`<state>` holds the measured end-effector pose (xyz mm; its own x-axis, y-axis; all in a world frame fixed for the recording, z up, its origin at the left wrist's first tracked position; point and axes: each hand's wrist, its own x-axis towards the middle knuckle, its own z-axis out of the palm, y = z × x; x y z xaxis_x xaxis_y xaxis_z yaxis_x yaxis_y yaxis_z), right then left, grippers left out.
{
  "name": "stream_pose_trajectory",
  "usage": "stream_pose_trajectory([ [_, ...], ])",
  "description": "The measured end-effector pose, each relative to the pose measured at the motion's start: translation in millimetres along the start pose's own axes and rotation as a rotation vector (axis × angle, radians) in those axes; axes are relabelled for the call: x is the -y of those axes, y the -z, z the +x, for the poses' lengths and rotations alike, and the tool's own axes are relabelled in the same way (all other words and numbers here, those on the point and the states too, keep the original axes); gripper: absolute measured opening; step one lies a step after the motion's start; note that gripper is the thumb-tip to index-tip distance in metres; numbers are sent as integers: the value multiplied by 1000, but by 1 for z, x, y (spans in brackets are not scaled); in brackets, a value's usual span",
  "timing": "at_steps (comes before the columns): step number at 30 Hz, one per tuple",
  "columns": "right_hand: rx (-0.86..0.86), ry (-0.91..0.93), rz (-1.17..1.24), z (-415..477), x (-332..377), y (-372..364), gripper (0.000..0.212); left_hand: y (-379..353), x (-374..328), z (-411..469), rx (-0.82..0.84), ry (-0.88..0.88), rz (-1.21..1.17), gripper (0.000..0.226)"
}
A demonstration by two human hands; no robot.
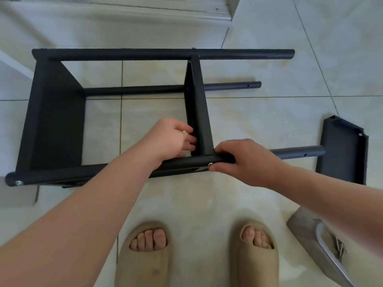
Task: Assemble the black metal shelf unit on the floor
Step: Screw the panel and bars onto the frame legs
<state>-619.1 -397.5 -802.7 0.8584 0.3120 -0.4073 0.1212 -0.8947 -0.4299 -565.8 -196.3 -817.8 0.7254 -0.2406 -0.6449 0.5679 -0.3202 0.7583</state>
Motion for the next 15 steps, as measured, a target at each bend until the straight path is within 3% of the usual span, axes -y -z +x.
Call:
stream_pose_trajectory([
  [2, -12, -5, 29, 2, -3, -1, 29, -6, -2, 7, 91, 6, 96, 23],
  [6, -32, 1, 128, 6, -11, 0, 81, -10, -7, 14, 201, 20, 279, 23],
  [8, -57, 75, 48, 8, -15, 0, 99, -9, -6, 15, 210, 14, 344, 21],
  [15, -61, 288, -337, 18, -19, -1, 90, -9, -7, 13, 237, -6, 344, 21],
])
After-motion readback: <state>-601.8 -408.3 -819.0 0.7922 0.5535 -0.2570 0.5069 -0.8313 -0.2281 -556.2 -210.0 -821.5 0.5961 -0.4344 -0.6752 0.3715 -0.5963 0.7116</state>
